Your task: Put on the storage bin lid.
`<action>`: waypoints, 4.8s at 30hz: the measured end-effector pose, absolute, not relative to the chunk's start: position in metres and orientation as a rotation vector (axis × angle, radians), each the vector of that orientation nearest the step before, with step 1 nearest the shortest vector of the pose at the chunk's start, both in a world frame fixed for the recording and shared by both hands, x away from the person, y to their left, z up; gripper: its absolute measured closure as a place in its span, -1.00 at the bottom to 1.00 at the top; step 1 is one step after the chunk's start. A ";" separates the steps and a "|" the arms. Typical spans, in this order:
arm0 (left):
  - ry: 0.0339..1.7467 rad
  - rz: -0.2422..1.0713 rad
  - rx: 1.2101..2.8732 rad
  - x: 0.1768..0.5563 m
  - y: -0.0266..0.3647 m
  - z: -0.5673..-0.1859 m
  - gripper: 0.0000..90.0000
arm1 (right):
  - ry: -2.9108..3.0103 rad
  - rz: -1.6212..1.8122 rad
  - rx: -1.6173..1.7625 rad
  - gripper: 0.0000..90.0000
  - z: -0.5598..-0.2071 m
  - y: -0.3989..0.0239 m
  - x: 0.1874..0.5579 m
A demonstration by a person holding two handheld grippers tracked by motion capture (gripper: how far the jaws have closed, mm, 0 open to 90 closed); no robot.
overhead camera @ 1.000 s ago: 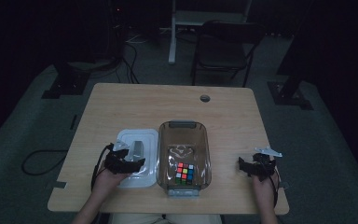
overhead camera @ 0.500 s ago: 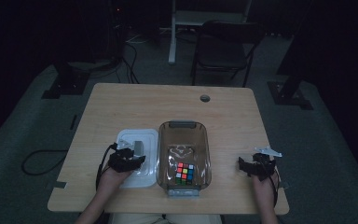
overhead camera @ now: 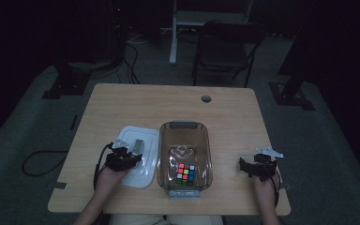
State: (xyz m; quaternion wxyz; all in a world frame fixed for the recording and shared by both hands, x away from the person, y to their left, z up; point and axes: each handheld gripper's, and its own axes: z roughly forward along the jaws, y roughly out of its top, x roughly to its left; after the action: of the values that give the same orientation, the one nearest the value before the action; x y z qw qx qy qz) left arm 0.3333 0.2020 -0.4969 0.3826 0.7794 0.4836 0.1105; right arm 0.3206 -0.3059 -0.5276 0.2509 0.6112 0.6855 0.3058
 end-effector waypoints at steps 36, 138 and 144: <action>1.178 0.284 1.792 0.310 0.258 -0.428 0.61 | 2.218 1.155 1.246 -0.75 -0.514 -0.200 0.288; 0.916 0.101 1.886 0.332 0.204 -0.379 0.01 | 2.109 1.199 1.229 -0.75 -0.495 -0.182 0.313; 0.907 0.149 1.871 0.334 0.220 -0.381 -0.34 | 2.108 1.196 1.244 -0.75 -0.496 -0.185 0.313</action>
State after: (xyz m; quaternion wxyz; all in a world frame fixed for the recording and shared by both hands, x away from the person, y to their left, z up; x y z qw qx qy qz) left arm 0.3337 0.2199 -0.3808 0.5042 0.7750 0.3759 0.0615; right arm 0.3130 -0.1855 -0.4964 0.2073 0.4469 0.7569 0.4294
